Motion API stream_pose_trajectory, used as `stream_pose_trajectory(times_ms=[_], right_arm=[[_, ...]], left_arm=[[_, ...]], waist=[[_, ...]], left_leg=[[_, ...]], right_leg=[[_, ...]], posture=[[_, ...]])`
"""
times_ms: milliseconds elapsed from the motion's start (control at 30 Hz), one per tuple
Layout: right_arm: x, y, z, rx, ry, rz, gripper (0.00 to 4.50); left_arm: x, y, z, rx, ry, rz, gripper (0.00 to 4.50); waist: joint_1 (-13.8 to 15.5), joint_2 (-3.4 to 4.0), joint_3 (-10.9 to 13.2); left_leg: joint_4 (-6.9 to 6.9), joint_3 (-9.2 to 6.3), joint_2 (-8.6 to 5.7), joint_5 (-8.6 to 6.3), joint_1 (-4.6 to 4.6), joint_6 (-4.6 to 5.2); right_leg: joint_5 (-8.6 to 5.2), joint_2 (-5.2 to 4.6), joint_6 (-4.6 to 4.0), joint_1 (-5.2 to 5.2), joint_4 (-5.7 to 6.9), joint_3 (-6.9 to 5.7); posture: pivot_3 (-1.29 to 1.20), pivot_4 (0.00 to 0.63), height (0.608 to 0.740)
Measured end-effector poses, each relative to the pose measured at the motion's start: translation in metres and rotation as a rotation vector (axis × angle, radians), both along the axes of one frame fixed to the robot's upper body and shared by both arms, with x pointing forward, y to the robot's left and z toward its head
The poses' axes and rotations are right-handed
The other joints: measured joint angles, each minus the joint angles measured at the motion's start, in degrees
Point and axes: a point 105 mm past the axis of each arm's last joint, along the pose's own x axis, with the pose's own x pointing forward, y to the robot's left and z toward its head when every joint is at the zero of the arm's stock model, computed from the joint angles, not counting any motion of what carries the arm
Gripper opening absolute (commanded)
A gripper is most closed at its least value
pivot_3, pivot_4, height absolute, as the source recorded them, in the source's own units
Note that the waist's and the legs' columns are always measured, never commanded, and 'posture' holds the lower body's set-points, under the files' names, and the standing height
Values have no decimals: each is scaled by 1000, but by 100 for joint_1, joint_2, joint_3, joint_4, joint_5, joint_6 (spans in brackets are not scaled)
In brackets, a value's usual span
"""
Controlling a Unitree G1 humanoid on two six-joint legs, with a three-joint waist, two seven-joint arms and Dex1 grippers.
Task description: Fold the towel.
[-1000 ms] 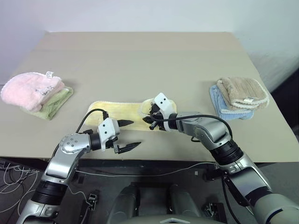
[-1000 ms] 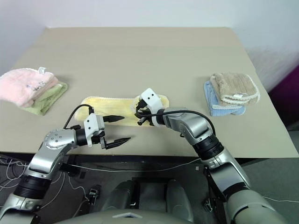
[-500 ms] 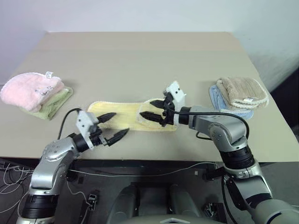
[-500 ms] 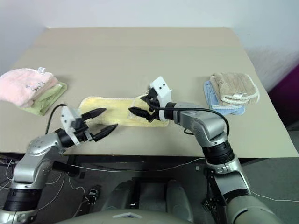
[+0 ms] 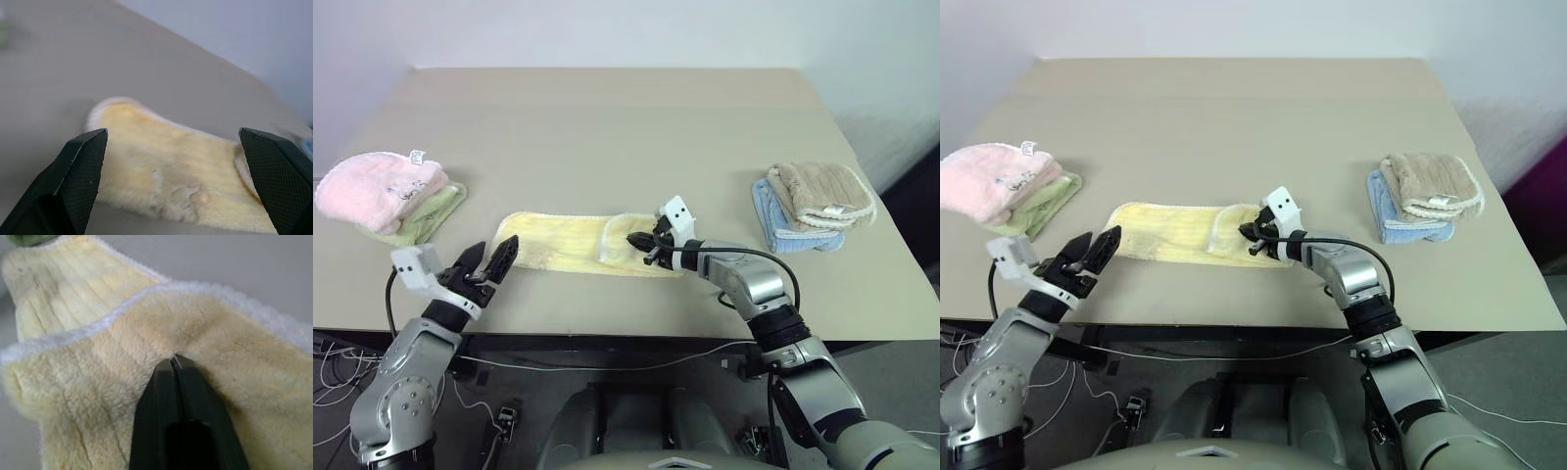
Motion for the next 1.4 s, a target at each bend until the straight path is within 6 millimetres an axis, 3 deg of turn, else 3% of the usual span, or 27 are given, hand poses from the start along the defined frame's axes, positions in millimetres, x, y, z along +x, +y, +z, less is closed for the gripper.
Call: stream_pose_trajectory(times_ms=[267, 467, 700, 1133, 1233, 1400], right_arm=[[-11, -3, 6, -11, -104, 81, 80], [-20, -9, 55, 63, -237, 143, 80], [-15, -14, 80, 99, -286, 116, 80], [-15, -24, 102, 134, -349, 54, 80], [-16, -26, 102, 137, -354, 37, 37], [-17, -30, 98, 131, -341, 14, 37]], left_arm=[[-21, -5, -21, -83, 131, 95, 4500], [-23, -8, -30, -211, 180, 153, 4500], [-1, -15, -17, -392, 148, 136, 4500], [41, -16, -22, -478, 229, 118, 4500], [47, -15, -24, -470, 245, 111, 3944], [51, -13, -31, -461, 274, 114, 2251]], waist=[[19, -9, -6], [27, -8, -4], [35, -8, -4], [75, 4, -11], [94, 14, -17], [123, 14, -17]], left_leg=[[-2, -3, -1, -1, 10, -1], [-1, -6, -2, -1, 4, -1], [0, -6, -6, 0, 3, -2], [2, -20, -24, 4, 11, -7], [2, -21, -25, 5, 17, -8], [2, -20, -26, 4, 16, -8]], right_leg=[[-1, -2, -1, 16, -7, -1], [-1, -2, -2, 10, -7, -2], [-1, -3, -2, 10, -8, -4], [0, -5, -1, 25, -5, -12], [0, -5, -1, 31, -5, -13], [0, -7, -1, 30, -6, -12]], posture=[[0, 150, 740], [0, 150, 740], [0, 150, 740], [0, 150, 740], [0, 150, 740], [0, 150, 740]])
